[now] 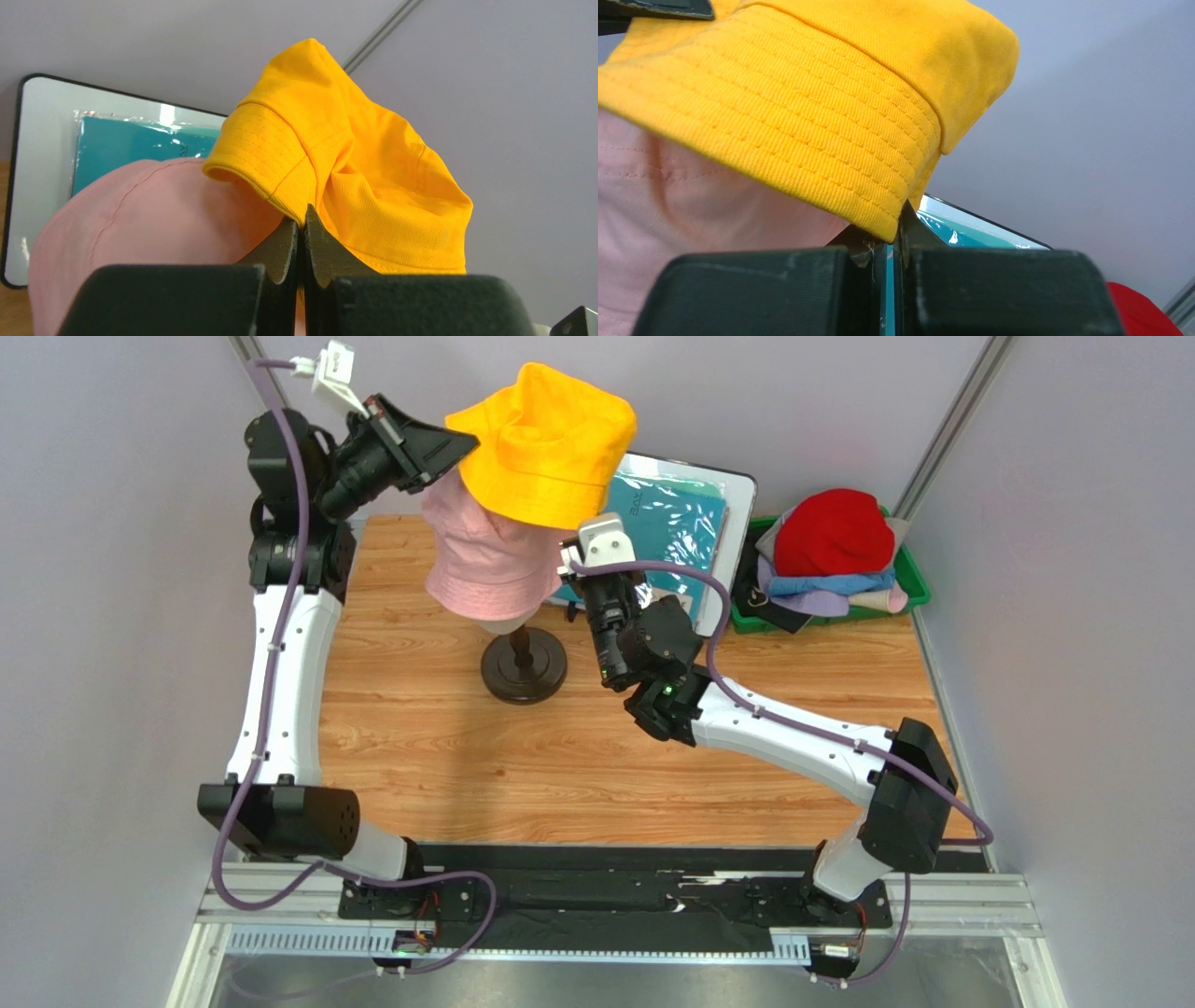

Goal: Stack the hats
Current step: Stack the hat on the hat.

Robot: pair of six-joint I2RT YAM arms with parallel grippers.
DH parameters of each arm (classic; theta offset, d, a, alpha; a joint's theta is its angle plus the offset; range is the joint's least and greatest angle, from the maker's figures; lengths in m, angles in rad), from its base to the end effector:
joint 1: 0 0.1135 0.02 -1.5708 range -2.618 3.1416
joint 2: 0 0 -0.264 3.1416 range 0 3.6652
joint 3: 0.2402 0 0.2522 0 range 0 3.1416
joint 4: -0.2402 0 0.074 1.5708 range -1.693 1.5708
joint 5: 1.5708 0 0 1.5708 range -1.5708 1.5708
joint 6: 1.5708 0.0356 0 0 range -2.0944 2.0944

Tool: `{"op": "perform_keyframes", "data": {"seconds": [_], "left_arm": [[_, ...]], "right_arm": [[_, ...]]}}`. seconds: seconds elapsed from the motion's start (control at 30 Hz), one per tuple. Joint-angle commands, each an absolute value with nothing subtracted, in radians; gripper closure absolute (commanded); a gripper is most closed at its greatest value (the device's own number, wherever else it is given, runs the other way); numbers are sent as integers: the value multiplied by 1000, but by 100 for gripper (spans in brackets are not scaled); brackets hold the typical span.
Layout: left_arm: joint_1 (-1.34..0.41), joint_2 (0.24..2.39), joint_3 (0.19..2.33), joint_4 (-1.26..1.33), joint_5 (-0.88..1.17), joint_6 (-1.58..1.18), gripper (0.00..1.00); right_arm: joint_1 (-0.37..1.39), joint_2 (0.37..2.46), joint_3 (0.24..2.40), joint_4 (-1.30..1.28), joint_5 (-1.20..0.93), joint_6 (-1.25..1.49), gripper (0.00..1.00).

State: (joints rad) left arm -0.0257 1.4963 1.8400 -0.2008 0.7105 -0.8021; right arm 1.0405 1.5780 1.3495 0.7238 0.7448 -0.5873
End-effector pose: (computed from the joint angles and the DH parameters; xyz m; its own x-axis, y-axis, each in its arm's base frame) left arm 0.3100 -0.0312 0.5302 -0.3789 -0.5353 -0.7549 0.5645 0.5126 -0.6469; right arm 0.2040 0.3003 0.4281 0.3844 -0.1498 -0.9109 -0.1437 0.9650 -0.2193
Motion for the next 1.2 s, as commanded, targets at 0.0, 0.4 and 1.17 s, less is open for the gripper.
{"op": "perform_keyframes", "data": {"seconds": [0.0,0.4,1.17], "left_arm": [[61,1353,1680,-46,732,-836,100],[210,1163,1332,28,704,-896,100],[290,1200,1304,-31,810,-858,100]], "right_arm": [[1058,1568,1361,818,690,-620,100],[1098,1598,1359,692,653,-646,100],[917,1167,1084,203,-34,-90,17]]}}
